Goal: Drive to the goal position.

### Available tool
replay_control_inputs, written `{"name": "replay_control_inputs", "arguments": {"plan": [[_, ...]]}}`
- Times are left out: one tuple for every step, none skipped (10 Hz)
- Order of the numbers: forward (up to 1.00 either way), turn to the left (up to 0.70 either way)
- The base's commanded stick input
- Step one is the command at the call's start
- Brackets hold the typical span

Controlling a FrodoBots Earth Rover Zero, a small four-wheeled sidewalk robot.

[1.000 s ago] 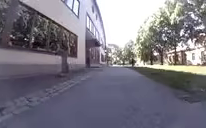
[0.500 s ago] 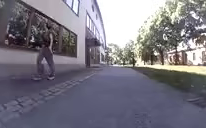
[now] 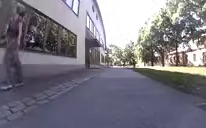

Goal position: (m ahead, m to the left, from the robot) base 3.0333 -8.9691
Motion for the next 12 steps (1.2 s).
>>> {"name": "replay_control_inputs", "arguments": {"plan": [[0.45, 0.00], [0.45, 0.00], [0.45, 0.00], [0.45, 0.00], [0.45, 0.00], [0.45, 0.00], [0.45, 0.00], [0.45, 0.00], [0.45, 0.00], [0.45, 0.00], [0.45, 0.00], [0.45, 0.00]]}}
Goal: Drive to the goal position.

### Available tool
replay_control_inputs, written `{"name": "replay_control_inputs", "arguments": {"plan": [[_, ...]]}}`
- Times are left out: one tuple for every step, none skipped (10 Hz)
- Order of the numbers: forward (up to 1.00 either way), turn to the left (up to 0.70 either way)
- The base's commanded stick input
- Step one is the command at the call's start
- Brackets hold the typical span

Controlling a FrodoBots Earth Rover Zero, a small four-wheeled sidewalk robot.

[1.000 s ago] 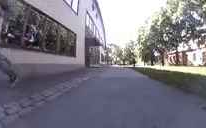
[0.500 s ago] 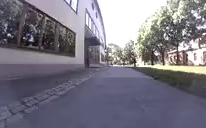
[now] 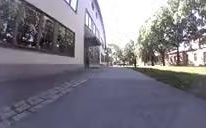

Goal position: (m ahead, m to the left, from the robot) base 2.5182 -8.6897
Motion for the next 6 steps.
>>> {"name": "replay_control_inputs", "arguments": {"plan": [[0.45, 0.00], [0.45, 0.00], [0.45, 0.00], [0.45, 0.00], [0.45, 0.00], [0.45, 0.00]]}}
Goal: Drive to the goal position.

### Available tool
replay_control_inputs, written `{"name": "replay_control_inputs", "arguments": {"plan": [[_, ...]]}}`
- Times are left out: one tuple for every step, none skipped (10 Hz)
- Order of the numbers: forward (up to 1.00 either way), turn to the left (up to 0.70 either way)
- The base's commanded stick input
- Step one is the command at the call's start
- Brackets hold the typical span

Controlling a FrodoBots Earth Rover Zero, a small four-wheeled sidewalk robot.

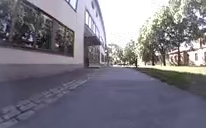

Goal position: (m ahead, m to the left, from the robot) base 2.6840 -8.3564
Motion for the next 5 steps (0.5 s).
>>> {"name": "replay_control_inputs", "arguments": {"plan": [[0.45, 0.00], [0.45, 0.00], [0.45, 0.00], [0.45, 0.00], [0.45, 0.00]]}}
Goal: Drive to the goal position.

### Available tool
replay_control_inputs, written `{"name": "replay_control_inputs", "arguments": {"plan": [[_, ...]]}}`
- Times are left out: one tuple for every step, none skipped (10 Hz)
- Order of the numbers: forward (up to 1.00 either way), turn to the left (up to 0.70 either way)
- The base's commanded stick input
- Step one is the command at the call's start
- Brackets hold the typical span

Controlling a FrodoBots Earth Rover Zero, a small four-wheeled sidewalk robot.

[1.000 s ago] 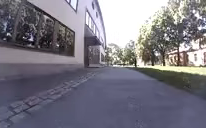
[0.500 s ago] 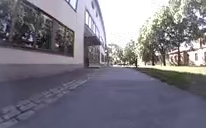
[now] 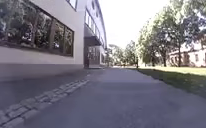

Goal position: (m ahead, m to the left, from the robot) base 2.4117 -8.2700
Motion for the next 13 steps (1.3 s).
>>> {"name": "replay_control_inputs", "arguments": {"plan": [[0.45, 0.00], [0.45, 0.00], [0.45, 0.00], [0.45, 0.00], [0.45, 0.00], [0.45, 0.00], [0.45, 0.00], [0.45, 0.00], [0.45, 0.00], [0.45, 0.00], [0.45, 0.00], [0.45, 0.00], [0.45, 0.00]]}}
